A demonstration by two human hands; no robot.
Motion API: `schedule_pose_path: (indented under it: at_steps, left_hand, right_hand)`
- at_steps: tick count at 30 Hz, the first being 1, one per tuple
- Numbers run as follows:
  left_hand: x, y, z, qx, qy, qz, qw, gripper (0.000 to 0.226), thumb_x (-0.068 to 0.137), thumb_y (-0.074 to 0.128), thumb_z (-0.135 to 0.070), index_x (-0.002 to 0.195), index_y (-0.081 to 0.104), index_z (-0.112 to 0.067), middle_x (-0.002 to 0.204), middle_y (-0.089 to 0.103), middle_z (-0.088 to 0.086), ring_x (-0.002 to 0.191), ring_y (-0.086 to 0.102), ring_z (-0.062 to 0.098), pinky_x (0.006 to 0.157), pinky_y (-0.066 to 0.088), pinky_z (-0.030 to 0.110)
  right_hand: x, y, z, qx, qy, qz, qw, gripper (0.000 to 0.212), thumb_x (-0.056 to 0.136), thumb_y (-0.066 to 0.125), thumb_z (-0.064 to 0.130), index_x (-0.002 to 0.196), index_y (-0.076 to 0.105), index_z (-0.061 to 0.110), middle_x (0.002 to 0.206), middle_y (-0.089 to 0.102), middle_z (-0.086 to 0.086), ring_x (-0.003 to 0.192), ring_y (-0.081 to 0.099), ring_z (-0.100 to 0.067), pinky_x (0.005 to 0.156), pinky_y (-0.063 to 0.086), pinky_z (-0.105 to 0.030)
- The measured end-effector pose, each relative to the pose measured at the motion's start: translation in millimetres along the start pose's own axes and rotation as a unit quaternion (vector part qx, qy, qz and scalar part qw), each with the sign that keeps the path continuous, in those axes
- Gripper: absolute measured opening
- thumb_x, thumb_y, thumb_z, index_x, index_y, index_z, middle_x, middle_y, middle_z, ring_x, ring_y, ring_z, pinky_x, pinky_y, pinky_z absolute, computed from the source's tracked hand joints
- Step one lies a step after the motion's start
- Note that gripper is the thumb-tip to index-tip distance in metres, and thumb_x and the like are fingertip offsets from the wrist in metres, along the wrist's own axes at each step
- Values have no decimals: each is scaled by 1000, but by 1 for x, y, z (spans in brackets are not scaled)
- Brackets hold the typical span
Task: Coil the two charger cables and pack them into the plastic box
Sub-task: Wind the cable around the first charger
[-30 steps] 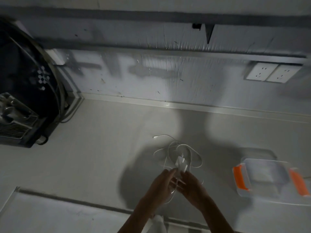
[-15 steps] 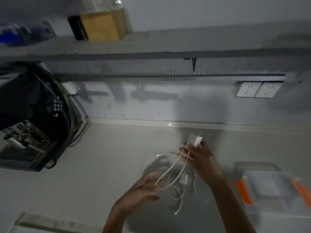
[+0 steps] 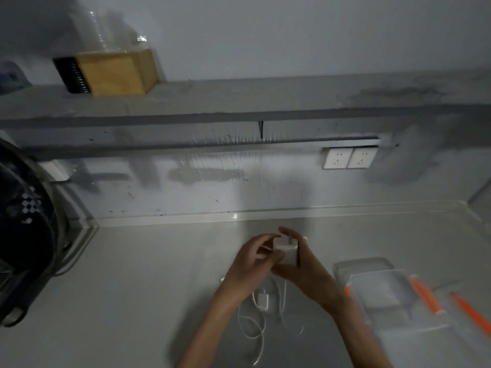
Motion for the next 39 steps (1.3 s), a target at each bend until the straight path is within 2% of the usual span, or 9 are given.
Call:
schedule_pose_path:
  at_steps: [4,7,11,18,24,26,29,34,39]
  left_hand:
    - [8,10,-17,35,50,12,998,28,89,68,-30,115,66,-20,109,67,-4,100,64,0,85,53,14]
    - [14,14,-32,-48,43,17,998,24,93,63,-25,114,63,-14,107,69,4,97,69,13,86,59,28]
    - [20,16,-57,-126,33,37,991,20,97,56,-23,111,57,-9,109,65,13,99,69,23,76,63,36]
    - [33,40,-117,-75,76,-88,990,13,95,60,-22,102,63,-12,86,70,-9,83,70,13,71,63,34]
    - [27,72,-156,-157,66,-158,973,16,98,56,-18,110,61,-9,100,68,5,84,75,15,70,63,31]
    - [28,85,-167,-145,60,-160,975,19,96,60,-16,113,65,-13,106,69,13,94,73,21,78,62,32]
    - [26,101,-177,-174,48,-138,974,25,91,67,-12,115,69,-13,107,72,15,97,72,21,79,61,29]
    - [17,104,-191,-196,96,-208,954,23,88,68,-7,101,72,-26,96,78,0,92,75,13,72,59,19]
    - [14,64,-199,-157,167,-314,921,30,88,67,-4,99,72,-32,98,78,-8,92,73,7,77,59,21]
  right_hand:
    - [0,-29,7,-24,10,3,1000,85,81,74,-2,149,31,26,124,64,-7,112,66,-14,86,57,-27]
    - [0,-55,13,-45,75,35,996,101,74,80,42,152,16,36,126,60,-18,103,63,-23,92,53,-33]
    - [-4,-101,8,-231,174,-39,956,97,76,46,77,153,-2,42,145,52,-6,123,58,-29,110,39,-43]
    - [-14,-89,40,181,-30,52,982,45,93,51,44,125,63,16,115,72,-16,106,70,-29,89,58,-34]
    - [-23,-121,41,11,-100,28,995,42,92,57,49,133,53,40,133,63,10,127,56,-7,105,46,-26]
    - [-26,-134,45,47,-121,77,989,44,92,50,53,130,59,32,108,75,5,97,70,-11,85,55,-25]
    - [-30,-146,45,115,-126,80,982,34,100,42,46,113,69,28,69,61,5,49,45,-9,50,39,-17]
    - [-50,-147,24,125,-108,73,984,31,102,44,34,98,70,19,59,51,5,42,37,-5,39,30,-15]
    - [-85,-143,-5,-98,-170,10,981,15,98,49,35,106,61,40,63,60,10,53,55,-4,57,49,-23]
Point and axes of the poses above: each hand's wrist, its own x-axis towards the middle knuckle, its own y-axis out of the palm, z = x × y, the point moved 1 cm from there along x, towards the middle knuckle
